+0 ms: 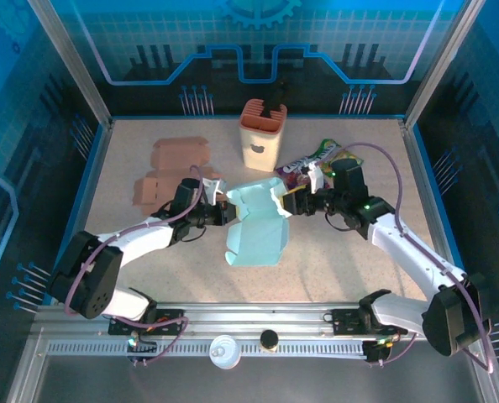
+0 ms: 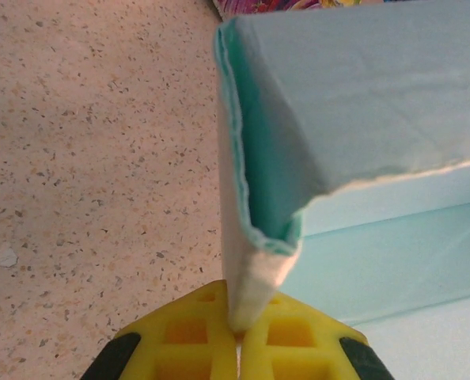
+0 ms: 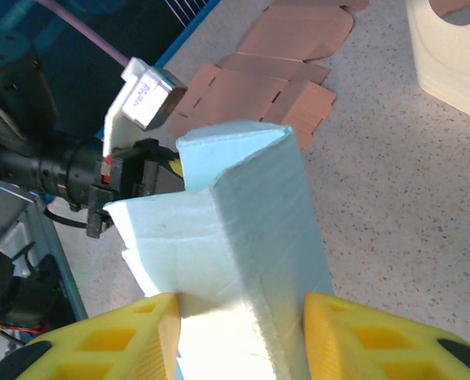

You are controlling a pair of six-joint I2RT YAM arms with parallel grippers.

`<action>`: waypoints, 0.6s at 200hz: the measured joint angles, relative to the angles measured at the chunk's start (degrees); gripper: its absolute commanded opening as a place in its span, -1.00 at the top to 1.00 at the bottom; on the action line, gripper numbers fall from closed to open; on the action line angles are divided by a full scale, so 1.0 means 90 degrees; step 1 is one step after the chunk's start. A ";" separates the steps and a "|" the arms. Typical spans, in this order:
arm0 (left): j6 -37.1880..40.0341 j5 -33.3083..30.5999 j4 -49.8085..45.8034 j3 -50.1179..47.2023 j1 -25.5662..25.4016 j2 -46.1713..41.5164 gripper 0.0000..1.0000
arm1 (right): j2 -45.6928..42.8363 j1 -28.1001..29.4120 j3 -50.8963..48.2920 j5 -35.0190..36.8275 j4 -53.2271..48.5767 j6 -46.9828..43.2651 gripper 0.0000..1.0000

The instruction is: Fold the paper box

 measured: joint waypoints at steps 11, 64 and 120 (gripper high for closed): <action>0.0007 -0.0044 -0.0051 0.0051 -0.0012 -0.0015 1.00 | 0.0022 0.0131 0.0083 0.0199 -0.0070 -0.0095 0.12; 0.0100 -0.0274 -0.0289 0.0165 -0.0138 -0.0107 1.00 | 0.0255 0.0765 0.0335 0.1464 -0.0408 -0.0410 0.22; 0.0172 -0.0532 -0.0590 0.0172 -0.0192 -0.0233 1.00 | 0.0588 0.1627 0.0656 0.3655 -0.0709 -0.0566 0.60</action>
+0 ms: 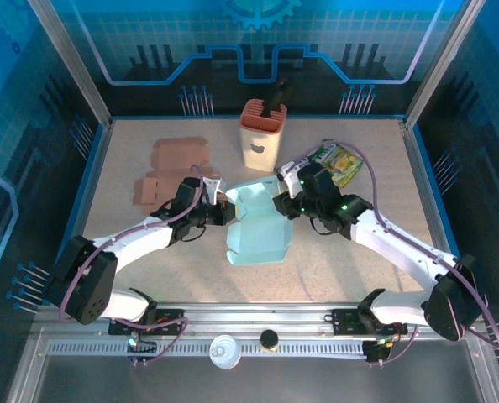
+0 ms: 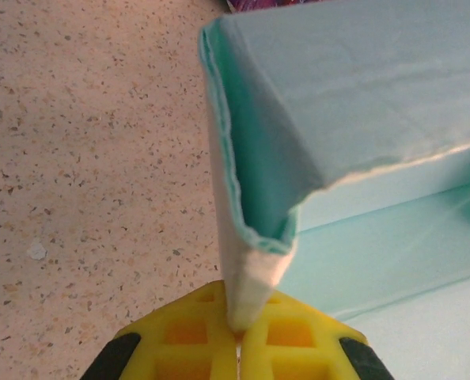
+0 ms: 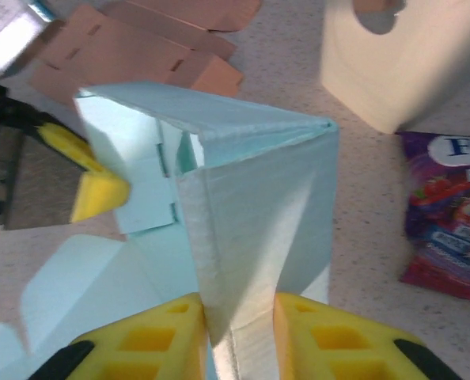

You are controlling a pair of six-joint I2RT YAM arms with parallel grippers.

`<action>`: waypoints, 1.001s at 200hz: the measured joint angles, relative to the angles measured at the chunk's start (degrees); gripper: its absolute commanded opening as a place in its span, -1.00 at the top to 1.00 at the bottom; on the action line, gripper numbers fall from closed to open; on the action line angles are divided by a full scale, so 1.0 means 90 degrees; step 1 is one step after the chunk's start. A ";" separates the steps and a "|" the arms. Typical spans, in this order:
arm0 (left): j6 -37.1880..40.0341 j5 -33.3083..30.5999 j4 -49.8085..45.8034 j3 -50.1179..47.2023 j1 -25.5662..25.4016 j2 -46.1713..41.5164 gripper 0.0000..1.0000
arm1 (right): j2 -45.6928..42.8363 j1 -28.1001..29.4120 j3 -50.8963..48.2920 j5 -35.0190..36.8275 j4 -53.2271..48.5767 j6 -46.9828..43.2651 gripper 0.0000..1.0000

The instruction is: Fold the paper box

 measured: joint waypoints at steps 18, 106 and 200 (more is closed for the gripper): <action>0.0000 -0.0087 -0.0073 0.0005 -0.0036 -0.0010 1.00 | 0.0180 0.0299 0.0102 0.0857 -0.0066 0.0068 0.78; 0.0000 -0.0415 -0.0374 0.0095 -0.0155 -0.0022 1.00 | 0.1265 0.1440 0.0741 0.4046 -0.0568 0.0816 0.88; 0.0002 -0.0469 -0.0362 0.0129 -0.0267 -0.0100 1.00 | 0.1311 0.1098 0.0828 0.3786 -0.0578 0.0532 0.62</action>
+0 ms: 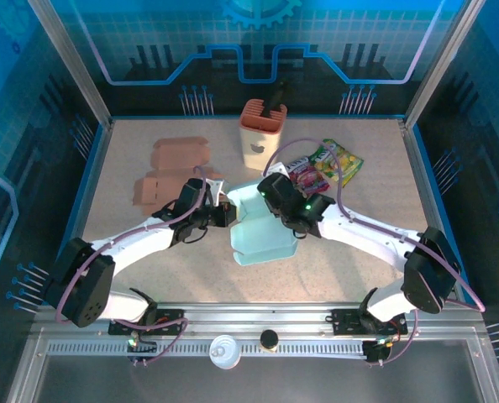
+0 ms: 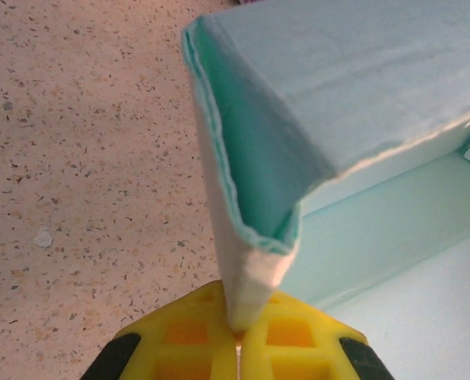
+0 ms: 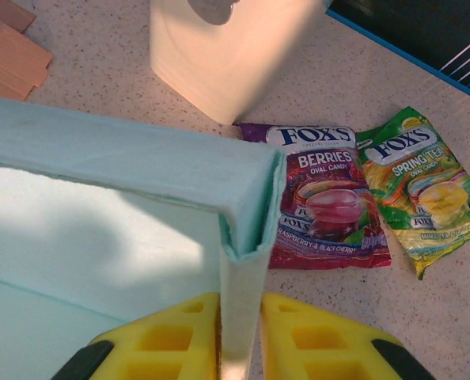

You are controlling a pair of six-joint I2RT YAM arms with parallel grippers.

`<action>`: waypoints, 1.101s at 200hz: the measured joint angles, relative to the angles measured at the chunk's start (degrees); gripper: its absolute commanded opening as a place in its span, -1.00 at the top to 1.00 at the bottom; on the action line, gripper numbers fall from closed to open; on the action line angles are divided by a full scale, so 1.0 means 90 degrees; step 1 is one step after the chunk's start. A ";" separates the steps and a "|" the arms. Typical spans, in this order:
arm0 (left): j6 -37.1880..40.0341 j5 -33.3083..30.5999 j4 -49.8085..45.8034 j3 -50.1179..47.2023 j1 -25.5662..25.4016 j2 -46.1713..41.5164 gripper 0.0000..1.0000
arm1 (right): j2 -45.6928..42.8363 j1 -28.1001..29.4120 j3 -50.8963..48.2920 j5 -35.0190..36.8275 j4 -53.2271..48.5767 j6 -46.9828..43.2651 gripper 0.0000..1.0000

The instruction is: Fold the paper box

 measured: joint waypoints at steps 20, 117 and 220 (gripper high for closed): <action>-0.0002 -0.0002 -0.0007 0.0022 0.0000 0.0000 1.00 | 0.0112 -0.0012 0.0102 0.0092 -0.0032 -0.0046 0.82; -0.0189 -0.0376 -0.0175 0.0175 -0.0163 0.0000 1.00 | 0.1885 0.0602 0.1967 0.2365 -0.2174 0.1688 1.00; -0.0554 -0.0663 0.0277 -0.0194 -0.0316 0.0206 1.00 | 0.1953 0.0886 0.1625 0.2506 -0.2317 0.2273 1.00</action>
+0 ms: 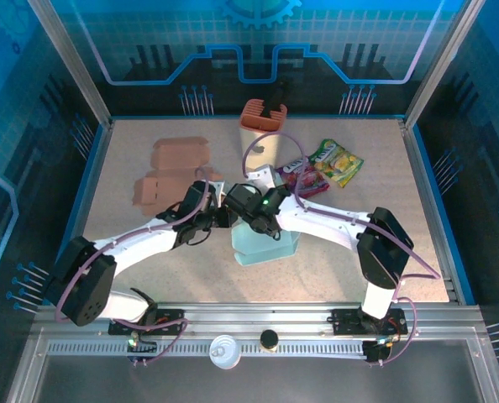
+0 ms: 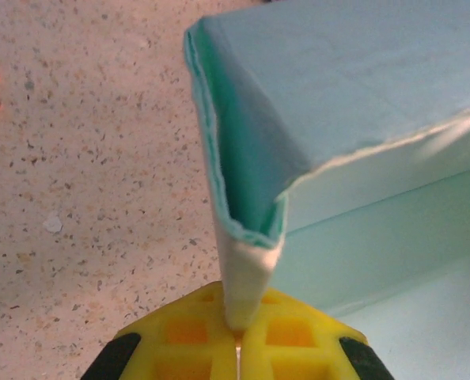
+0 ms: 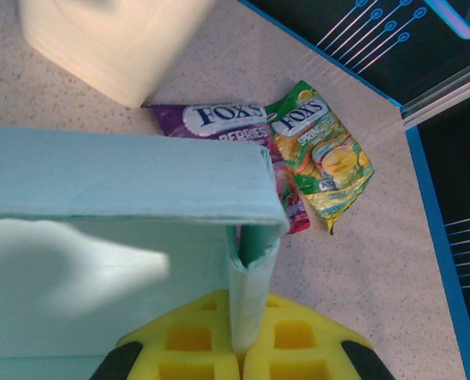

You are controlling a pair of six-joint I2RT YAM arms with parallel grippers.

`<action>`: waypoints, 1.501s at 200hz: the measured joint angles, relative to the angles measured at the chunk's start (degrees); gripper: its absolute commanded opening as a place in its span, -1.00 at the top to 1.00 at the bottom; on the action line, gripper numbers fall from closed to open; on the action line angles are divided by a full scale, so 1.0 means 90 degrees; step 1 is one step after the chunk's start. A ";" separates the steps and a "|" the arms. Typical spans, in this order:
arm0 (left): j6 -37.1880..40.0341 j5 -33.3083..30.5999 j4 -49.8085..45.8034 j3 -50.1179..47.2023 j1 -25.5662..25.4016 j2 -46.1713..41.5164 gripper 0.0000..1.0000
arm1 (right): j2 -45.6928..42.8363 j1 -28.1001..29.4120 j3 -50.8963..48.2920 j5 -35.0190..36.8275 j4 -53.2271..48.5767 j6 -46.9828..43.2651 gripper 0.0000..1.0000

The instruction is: Fold the paper box

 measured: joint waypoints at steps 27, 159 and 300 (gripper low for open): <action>-0.0151 -0.0010 0.0517 -0.0245 -0.0063 0.0391 0.94 | 0.0022 0.0039 -0.0245 -0.0211 0.0153 -0.0005 1.00; -0.0318 -0.0542 0.2370 -0.0503 -0.0199 0.1676 0.71 | 0.0107 0.0036 -0.0573 -0.0384 0.0721 -0.0197 1.00; -0.1469 -0.2725 0.1576 -0.0265 -0.0959 0.1562 0.51 | 0.0131 0.0034 -0.0457 -0.0680 0.0874 -0.0034 1.00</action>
